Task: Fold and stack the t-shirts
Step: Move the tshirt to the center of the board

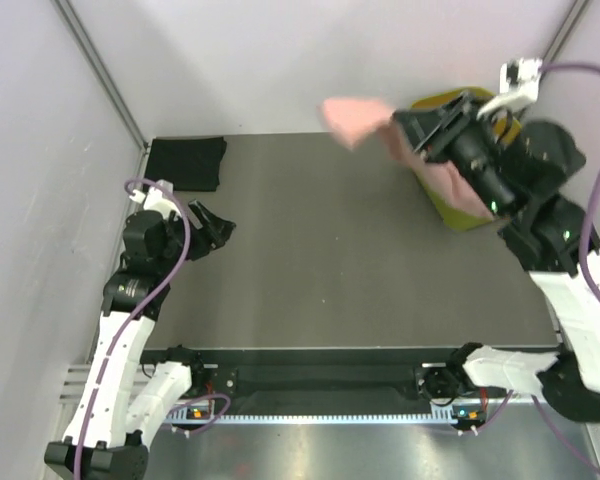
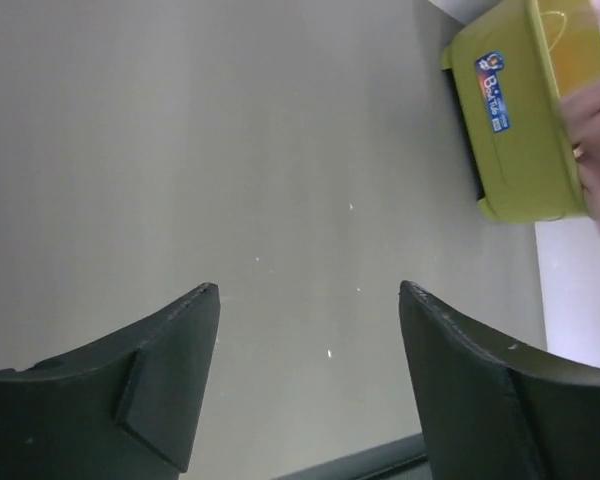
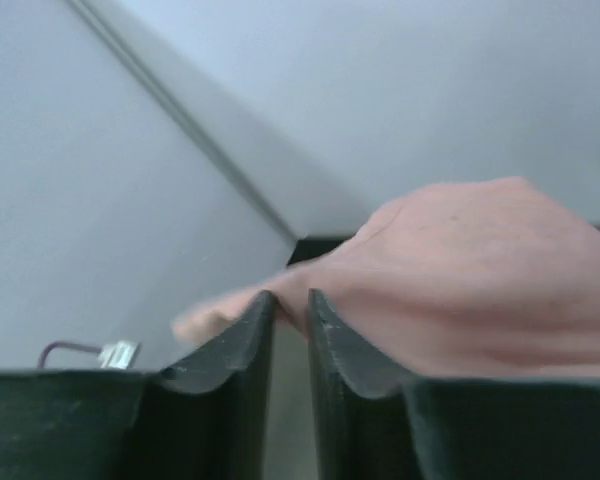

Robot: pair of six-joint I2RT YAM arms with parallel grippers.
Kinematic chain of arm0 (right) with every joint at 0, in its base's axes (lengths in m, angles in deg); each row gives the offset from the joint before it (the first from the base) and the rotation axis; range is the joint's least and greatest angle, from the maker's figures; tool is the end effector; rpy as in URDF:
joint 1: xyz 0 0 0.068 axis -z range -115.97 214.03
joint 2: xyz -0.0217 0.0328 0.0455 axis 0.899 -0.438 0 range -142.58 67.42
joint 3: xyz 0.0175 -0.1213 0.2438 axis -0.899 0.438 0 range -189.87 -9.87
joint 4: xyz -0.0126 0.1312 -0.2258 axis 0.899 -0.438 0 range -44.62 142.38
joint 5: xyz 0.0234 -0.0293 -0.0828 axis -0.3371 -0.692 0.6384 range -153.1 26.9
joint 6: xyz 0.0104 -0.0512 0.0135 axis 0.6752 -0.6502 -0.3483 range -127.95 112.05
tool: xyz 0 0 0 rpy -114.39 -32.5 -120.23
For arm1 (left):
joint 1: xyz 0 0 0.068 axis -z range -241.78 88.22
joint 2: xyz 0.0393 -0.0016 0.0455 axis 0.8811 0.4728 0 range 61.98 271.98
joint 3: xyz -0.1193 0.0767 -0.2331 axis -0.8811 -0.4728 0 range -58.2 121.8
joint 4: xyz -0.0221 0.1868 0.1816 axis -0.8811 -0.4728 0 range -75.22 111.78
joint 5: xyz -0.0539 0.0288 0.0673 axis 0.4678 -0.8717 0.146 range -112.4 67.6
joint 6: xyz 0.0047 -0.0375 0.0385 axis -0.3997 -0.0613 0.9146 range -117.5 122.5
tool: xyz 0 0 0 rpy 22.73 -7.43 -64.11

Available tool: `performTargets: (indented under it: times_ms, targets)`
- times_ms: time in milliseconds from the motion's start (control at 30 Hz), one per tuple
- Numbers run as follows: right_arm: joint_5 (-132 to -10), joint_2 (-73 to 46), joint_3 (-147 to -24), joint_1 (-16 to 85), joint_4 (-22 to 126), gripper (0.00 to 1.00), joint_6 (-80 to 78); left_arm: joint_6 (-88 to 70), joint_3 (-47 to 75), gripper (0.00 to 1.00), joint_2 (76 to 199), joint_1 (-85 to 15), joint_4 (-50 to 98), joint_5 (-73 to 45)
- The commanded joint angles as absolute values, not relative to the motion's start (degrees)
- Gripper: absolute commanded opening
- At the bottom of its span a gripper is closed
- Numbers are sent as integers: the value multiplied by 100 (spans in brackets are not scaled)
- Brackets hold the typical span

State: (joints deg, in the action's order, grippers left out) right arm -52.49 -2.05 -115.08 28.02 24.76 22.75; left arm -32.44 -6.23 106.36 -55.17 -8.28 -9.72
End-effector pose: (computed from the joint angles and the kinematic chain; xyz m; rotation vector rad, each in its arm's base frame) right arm 0.1650 0.1117 0.5679 0.0894 1.4812 0.8207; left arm 0.1647 -0.0270 0.3484 -0.3474 1.9879 -0.6864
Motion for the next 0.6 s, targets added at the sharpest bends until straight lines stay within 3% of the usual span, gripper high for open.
performTargets:
  times_ms: [0,100,233,333,567]
  targets:
    - [-5561,70,-9976,2465,1997,49,2474,-3634,-362,81,10338,-5545,-1125,-1000]
    - [-6133,580,-9111,2465,1636,72,2536,-3757,-335,86,10066,-5545,-1442,-1098]
    - [-5321,1125,-8116,2483,1037,78,2571,-3881,-519,86,9784,-5545,-1513,-976]
    - [-4407,1328,-7975,2702,556,84,2519,-3977,-660,79,9828,-5545,-1382,-512]
    - [-3971,697,-7448,4430,621,89,1957,-4276,-924,69,10363,-5519,-1039,281]
